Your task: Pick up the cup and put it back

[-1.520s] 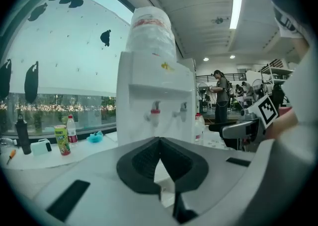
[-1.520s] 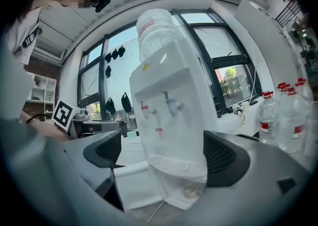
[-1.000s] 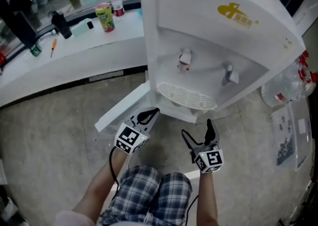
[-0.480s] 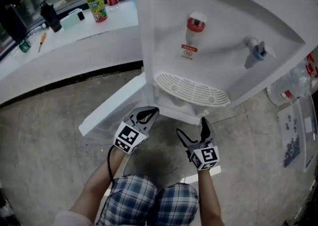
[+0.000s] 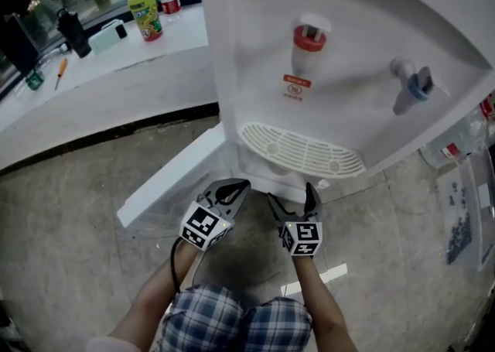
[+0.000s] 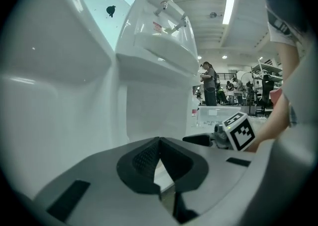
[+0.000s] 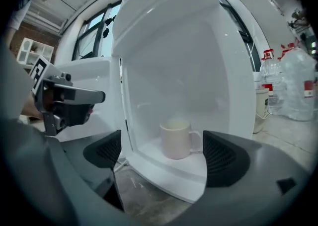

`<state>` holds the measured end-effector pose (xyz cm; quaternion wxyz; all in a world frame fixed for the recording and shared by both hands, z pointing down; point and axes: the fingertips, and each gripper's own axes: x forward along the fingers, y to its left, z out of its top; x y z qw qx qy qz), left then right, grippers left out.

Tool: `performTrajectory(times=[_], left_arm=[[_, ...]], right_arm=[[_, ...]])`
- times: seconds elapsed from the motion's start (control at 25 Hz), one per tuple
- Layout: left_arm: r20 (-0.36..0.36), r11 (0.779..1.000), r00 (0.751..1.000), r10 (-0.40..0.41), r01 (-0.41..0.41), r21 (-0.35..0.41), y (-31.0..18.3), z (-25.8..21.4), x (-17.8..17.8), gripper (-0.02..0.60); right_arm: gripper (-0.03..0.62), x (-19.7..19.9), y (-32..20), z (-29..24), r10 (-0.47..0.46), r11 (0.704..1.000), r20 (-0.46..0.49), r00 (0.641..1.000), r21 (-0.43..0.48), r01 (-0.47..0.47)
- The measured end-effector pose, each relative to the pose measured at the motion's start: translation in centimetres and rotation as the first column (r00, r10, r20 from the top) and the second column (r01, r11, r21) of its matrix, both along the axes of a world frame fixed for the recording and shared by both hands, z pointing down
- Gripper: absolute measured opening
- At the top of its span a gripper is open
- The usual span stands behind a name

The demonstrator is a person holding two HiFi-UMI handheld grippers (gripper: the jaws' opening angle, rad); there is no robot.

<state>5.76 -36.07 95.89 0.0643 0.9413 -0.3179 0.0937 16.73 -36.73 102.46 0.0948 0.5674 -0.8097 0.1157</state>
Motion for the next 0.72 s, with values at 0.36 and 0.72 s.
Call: performTrajectory(times=[0.36, 0.72], left_arm=[[-0.014, 1.000, 1.000, -0.018, 0.018, -0.026, 0.1, 1.7, -0.8, 0.025], [-0.015, 0.999, 0.999, -0.030, 0.029, -0.026, -0.2, 1.9, -1.2, 0.025]], right_arm=[[0.509, -1.0, -4.3, 3.4, 0.081, 0.996, -0.044, 0.996, -0.045, -0.083], [0.509, -0.8, -6.9, 5.5, 0.107, 0.990, -0.059, 0.993, -0.089, -0.112]])
